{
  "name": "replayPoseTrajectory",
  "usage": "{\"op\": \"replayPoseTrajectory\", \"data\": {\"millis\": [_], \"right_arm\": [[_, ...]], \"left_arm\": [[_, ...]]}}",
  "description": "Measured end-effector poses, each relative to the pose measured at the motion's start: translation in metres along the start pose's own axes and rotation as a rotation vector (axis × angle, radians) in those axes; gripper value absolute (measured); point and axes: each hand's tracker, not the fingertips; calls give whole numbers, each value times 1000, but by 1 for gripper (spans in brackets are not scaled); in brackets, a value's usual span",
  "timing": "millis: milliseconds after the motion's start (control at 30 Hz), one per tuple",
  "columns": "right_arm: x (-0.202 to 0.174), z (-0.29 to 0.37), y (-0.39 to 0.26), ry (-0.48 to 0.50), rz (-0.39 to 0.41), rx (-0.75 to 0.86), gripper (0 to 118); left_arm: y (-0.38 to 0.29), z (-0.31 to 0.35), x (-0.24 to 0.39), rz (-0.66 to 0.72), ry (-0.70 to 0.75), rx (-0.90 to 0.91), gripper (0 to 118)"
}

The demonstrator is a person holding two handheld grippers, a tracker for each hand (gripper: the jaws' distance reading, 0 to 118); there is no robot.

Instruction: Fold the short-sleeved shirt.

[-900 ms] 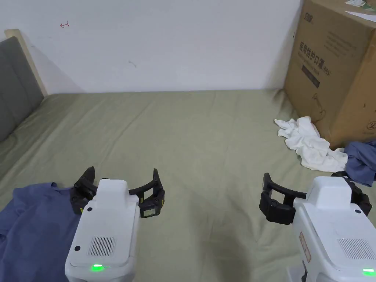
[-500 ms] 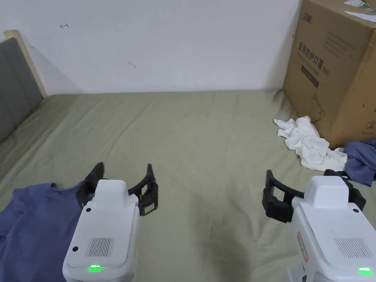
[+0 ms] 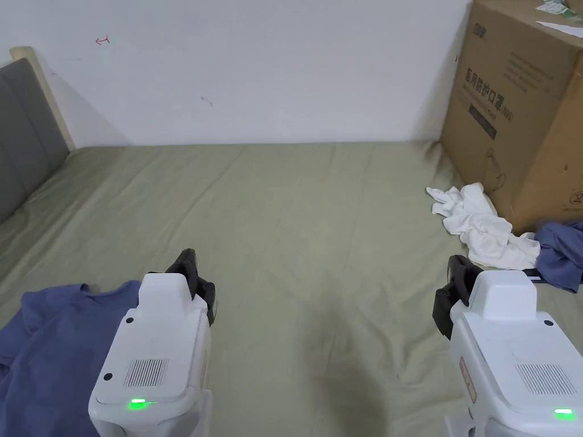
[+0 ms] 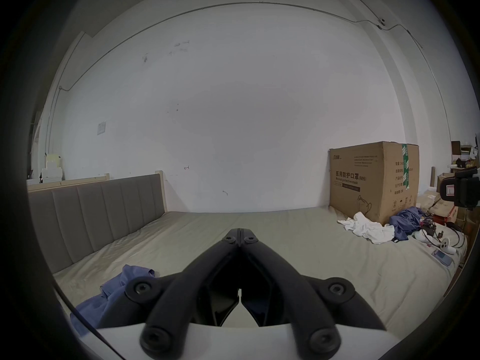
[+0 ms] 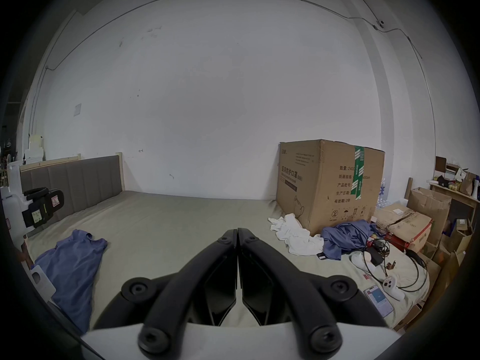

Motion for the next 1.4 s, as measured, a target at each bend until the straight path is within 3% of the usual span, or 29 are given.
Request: {"op": "replayPoseTrajectory", "data": {"millis": [300,800,1100,1400], "right_arm": [[-48,-20,10,148,12,15,0],[-216,-26,22,555,28,36,0],[-252,-28,21,627,36,26,0],[-242,-55,17,588,64,2,0]], "left_arm": [[2,16,-59,-2,139,-4,0],[-2,102,-220,9,545,-65,0],[-15,106,-262,49,563,-166,0],[-51,17,-284,176,376,-399,0]]}}
